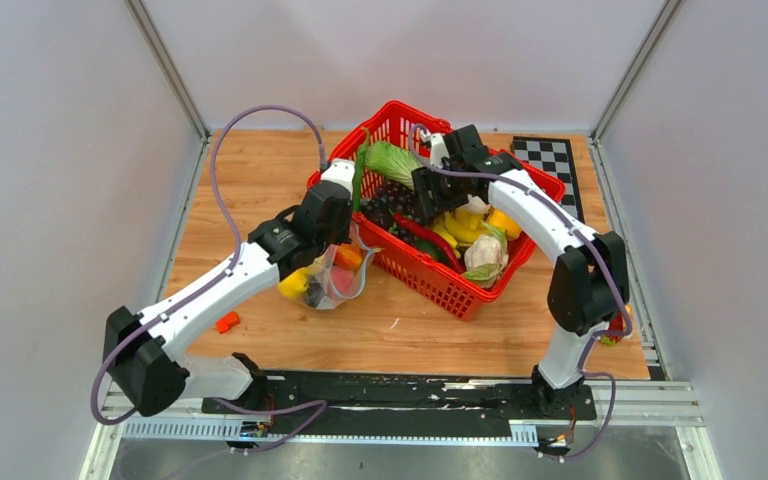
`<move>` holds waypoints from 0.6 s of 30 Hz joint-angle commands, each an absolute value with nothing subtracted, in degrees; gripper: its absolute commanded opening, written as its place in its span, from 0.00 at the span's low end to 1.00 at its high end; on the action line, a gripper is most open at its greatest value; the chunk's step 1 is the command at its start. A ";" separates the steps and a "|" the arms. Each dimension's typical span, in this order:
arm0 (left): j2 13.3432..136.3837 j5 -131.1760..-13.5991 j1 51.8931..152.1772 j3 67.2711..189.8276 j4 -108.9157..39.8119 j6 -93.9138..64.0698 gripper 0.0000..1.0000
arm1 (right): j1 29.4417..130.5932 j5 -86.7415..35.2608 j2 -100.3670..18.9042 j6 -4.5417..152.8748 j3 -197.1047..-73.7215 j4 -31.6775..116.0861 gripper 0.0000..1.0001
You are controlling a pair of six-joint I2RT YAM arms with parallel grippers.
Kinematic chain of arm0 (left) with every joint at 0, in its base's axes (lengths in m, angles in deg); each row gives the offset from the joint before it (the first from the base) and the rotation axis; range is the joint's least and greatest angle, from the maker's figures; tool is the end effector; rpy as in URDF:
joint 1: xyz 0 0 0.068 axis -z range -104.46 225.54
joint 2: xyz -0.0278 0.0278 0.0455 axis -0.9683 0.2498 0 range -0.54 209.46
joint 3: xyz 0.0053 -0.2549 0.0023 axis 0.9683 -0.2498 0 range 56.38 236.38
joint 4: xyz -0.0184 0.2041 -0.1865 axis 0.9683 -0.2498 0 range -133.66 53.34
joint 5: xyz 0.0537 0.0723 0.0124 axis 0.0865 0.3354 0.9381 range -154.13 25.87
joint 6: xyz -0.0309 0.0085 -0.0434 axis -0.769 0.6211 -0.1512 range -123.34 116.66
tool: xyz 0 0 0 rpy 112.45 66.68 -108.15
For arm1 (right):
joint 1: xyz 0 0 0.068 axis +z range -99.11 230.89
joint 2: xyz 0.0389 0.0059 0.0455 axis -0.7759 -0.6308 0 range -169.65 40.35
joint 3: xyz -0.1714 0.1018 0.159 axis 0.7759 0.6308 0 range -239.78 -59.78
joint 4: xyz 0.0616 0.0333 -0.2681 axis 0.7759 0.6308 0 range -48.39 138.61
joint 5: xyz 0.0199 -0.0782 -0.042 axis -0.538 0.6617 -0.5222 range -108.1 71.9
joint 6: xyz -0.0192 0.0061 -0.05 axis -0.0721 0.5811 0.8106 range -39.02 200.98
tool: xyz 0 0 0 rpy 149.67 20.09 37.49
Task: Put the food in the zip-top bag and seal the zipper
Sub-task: Adjust the bin at the center of the board.
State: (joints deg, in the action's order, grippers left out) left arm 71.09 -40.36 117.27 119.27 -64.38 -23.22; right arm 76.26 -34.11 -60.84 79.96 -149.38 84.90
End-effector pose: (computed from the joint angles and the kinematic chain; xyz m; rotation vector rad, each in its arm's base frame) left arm 0.2304 -0.1864 0.3027 0.1826 2.1428 -0.1659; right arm 0.3557 0.1796 0.2720 -0.6504 2.4751 0.5348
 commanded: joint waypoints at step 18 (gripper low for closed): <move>63.58 -49.21 114.41 114.72 -60.99 -23.53 0.00 | 71.28 -49.08 -58.20 102.16 -151.79 94.57 0.75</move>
State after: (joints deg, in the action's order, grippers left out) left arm 68.43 -44.71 114.45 117.26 -62.17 -21.34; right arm 70.97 -41.41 -63.88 90.28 -155.96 87.28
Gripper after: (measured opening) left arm 0.008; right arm 0.743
